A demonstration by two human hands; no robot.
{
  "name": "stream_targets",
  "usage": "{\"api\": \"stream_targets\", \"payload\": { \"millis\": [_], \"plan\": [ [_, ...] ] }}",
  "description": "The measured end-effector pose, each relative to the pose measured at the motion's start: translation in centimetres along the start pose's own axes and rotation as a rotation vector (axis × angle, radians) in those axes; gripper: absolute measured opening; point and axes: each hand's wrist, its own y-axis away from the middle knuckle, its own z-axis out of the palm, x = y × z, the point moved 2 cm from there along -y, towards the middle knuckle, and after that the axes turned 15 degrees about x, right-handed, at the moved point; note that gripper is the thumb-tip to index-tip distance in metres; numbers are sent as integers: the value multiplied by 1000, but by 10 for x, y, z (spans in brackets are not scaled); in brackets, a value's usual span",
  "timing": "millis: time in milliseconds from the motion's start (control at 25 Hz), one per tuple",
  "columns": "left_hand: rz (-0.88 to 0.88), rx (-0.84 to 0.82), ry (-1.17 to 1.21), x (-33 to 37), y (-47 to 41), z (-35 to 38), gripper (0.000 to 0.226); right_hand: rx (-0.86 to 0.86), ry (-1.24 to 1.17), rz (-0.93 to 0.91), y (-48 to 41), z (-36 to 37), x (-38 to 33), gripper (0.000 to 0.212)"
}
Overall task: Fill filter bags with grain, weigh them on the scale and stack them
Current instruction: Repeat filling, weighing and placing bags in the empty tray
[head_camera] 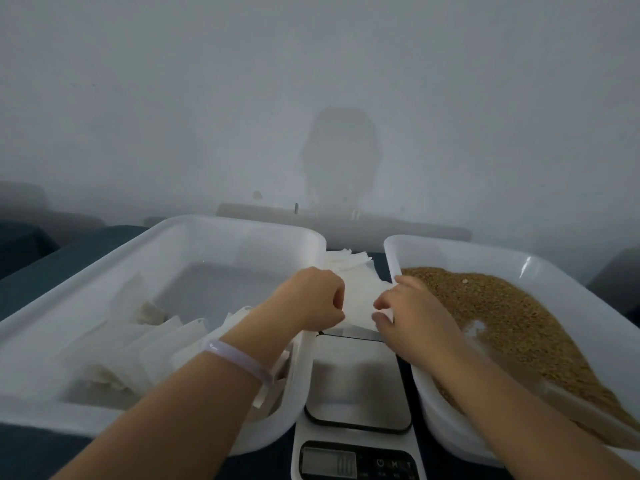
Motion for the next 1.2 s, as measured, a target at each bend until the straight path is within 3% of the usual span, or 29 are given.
{"api": "stream_targets", "payload": {
  "millis": [80, 240, 360, 520, 720, 840, 1080, 1120, 1200],
  "plan": [
    [8, 32, 34, -4, 1, 3, 10, -189, 173, -98, -15, 6, -16, 27],
    [14, 134, 109, -6, 6, 9, 13, -658, 233, -30, -39, 44, -40, 22],
    [8, 176, 161, -10, 6, 14, 6, -765, 275, 4, -42, 62, -35, 29],
    [-5, 191, 226, -13, 5, 16, 12, -635, 178, 66, -46, 65, -30, 26],
    [-46, 230, 280, -13, 7, 14, 16, -202, 159, -11, -49, 45, -37, 24],
    [-57, 210, 269, -13, 8, 13, 15, -74, 142, -21, -50, 42, -32, 30],
    [-101, 216, 297, -11, 12, 12, 13, -267, 129, 103, -46, 56, -30, 68],
    [-107, 204, 297, -11, 12, 12, 14, -188, 132, 100, -50, 47, -30, 60],
    [-117, 180, 290, -11, 11, 12, 18, 35, 81, 123, -56, 12, -26, 17]
  ]
}}
